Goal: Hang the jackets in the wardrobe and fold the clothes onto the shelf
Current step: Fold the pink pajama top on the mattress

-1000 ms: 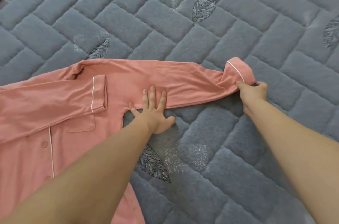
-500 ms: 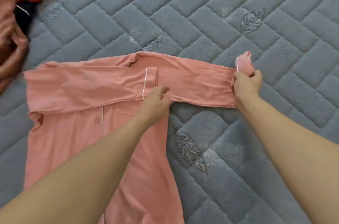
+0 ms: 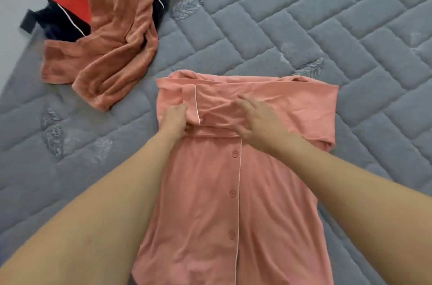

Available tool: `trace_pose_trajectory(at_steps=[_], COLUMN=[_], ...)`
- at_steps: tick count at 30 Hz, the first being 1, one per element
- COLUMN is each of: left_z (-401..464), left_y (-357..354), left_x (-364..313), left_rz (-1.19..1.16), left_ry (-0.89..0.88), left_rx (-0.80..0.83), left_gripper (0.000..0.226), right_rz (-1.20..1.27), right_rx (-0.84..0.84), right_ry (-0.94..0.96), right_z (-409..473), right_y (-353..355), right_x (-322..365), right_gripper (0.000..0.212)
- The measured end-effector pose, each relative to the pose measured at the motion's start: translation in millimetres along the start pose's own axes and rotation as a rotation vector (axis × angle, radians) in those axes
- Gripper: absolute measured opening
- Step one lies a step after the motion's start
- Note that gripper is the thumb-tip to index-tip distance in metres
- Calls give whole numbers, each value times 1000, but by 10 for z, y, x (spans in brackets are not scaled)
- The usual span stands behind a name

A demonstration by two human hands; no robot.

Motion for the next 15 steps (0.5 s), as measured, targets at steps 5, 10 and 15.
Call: trace_pose_trajectory(at_steps=[5, 10, 15], left_z=[154, 183, 313], left_y=[-244, 325, 447], left_x=[-135, -400, -33], left_rz=[255, 120, 320], left_ry=[-131, -435, -449], left_rx=[-190, -483, -421], left_gripper=[41, 12, 6], right_rz=[-121, -171, -295], right_rx=[-36, 23, 79], right_ry=[-769, -986, -952], right_z=[-480, -656, -589], right_y=[-87, -311, -449], right_x=[-1314, -1642, -1513], right_gripper=[74, 73, 72])
Point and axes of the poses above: each hand's wrist, its own z-axis towards the middle knuckle, its own y-axis out of the back of the hand, x = y × z, the point moved 10 cm from there along z, towards the middle knuckle, and after that the axes turned 8 degrees about -x, right-handed, at the moved point
